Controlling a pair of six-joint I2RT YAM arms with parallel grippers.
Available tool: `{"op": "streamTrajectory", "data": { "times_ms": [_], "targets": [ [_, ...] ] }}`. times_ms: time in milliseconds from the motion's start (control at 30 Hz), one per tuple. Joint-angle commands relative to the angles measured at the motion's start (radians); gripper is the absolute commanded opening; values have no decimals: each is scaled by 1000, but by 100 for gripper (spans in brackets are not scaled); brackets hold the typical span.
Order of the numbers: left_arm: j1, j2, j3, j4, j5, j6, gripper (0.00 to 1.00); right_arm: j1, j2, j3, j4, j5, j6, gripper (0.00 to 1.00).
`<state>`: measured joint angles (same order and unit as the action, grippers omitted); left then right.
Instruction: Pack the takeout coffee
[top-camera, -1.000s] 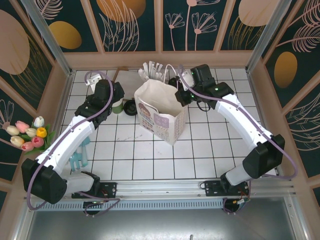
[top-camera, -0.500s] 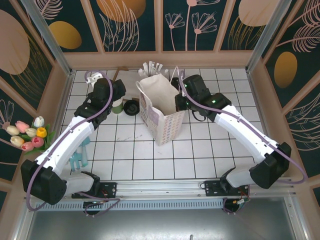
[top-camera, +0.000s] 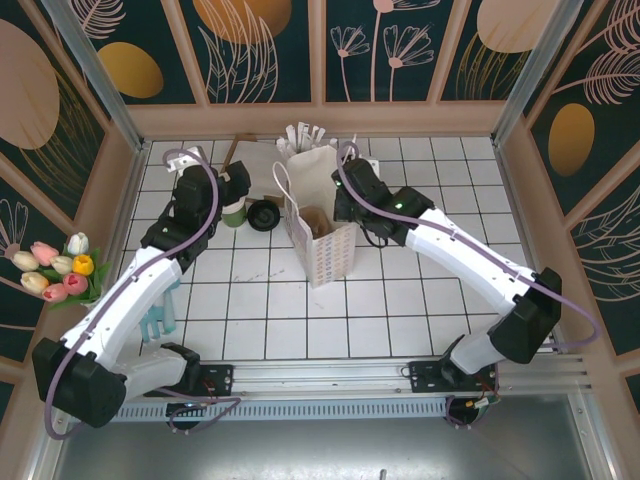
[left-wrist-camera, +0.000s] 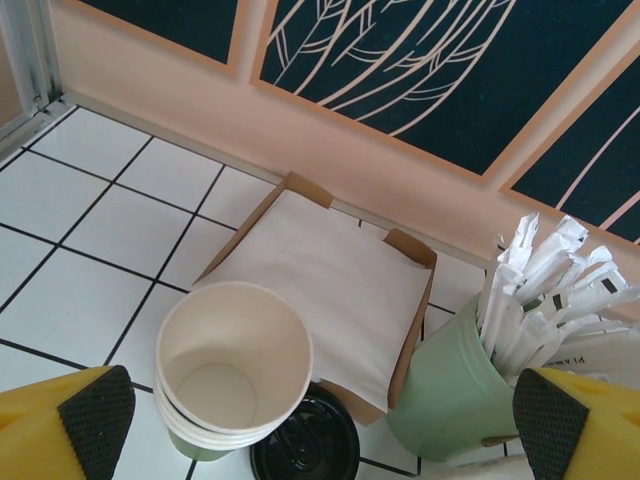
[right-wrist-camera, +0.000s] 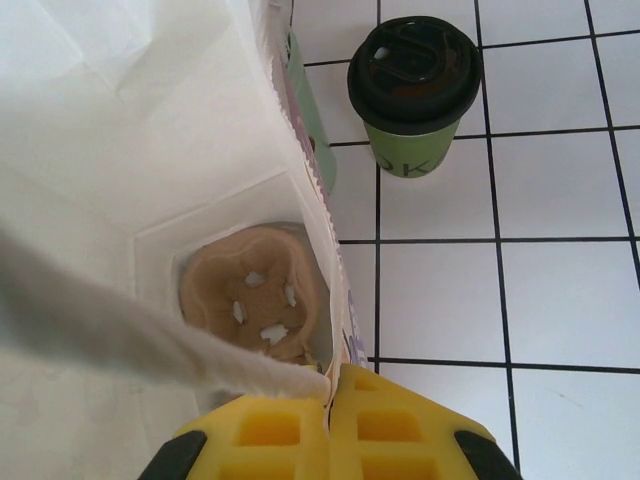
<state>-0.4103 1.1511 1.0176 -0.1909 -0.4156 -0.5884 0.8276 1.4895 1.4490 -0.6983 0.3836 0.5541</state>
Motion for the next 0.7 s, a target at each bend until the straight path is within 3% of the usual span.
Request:
{"op": "streamTrajectory", "data": {
  "times_ms": [0,167,667],
  "targets": [
    [4,-36,-27,91,1,29,98,24,8,32,-5,55,58,0],
    [4,-13,5,43,-8,30,98,26,41,27,67,-25,47,0],
    [4,94,33,-39,71,-83,99,28,101,76,102,-26,50,7]
  ]
}}
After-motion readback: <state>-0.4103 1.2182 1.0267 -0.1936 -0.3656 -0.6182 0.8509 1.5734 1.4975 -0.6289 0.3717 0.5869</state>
